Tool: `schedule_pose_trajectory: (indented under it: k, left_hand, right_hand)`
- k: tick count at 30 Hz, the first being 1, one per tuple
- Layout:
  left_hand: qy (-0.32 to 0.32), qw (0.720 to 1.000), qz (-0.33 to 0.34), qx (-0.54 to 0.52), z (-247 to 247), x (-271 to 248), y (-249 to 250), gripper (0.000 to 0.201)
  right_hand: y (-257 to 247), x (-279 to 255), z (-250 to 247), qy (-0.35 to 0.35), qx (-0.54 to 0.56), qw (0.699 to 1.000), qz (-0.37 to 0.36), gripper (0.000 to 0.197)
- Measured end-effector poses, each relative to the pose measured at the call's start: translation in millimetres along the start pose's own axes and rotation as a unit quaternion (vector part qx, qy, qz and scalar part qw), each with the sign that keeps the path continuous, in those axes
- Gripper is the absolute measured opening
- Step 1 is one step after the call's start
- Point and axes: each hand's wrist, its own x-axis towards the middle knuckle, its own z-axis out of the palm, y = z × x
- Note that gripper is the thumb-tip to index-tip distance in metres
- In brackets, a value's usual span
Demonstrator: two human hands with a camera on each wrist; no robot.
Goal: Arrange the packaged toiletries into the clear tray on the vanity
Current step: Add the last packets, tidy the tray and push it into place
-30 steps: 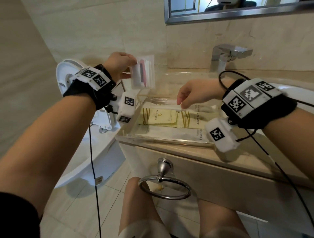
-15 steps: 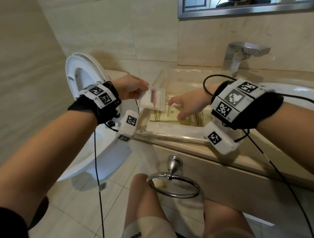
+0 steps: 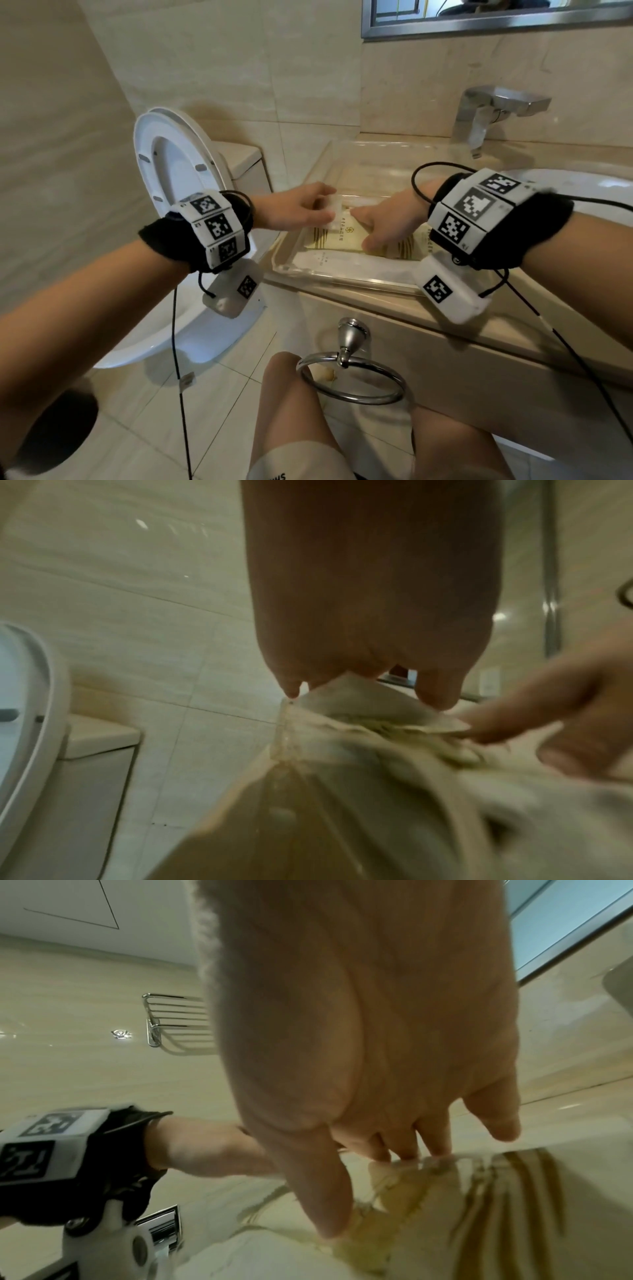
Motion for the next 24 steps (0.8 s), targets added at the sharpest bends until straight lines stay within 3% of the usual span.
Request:
schedule_pose_trajectory:
  k: [8, 13, 15, 18, 21, 24]
  left_hand:
    - [-0.066, 0.973, 0.058, 0.215, 18, 0, -16, 0.07]
    - [-0.079, 0.958, 0.113, 0.25, 20, 5, -24, 0.116]
    - [-0.079, 0.952, 0.121, 0.269, 20, 7, -26, 0.123]
    - [-0.086, 0.952, 0.122, 0.269, 19, 8, -24, 0.117]
    - [-0.088, 0.96, 0.099, 0.246, 20, 5, -18, 0.084]
    - [-0.093, 0.972, 0.086, 0.2, 16, 2, -14, 0.081]
  right_hand:
    - [2, 4, 3, 0.001, 0.008, 1.0, -0.002, 0.064]
    - [4, 6, 4, -0.011, 0.015, 1.0, 0.005, 0.069]
    - [4, 6, 4, -0.012, 0.013, 1.0, 0.007, 0.071]
    - [5, 5, 5, -0.008, 0.01, 1.0, 0.01, 0.074]
    - [4, 2, 5, -0.01, 0.003, 1.0, 0.008, 0.073]
    - [2, -5, 4, -0.009, 0.01, 1.0, 0.008, 0.07]
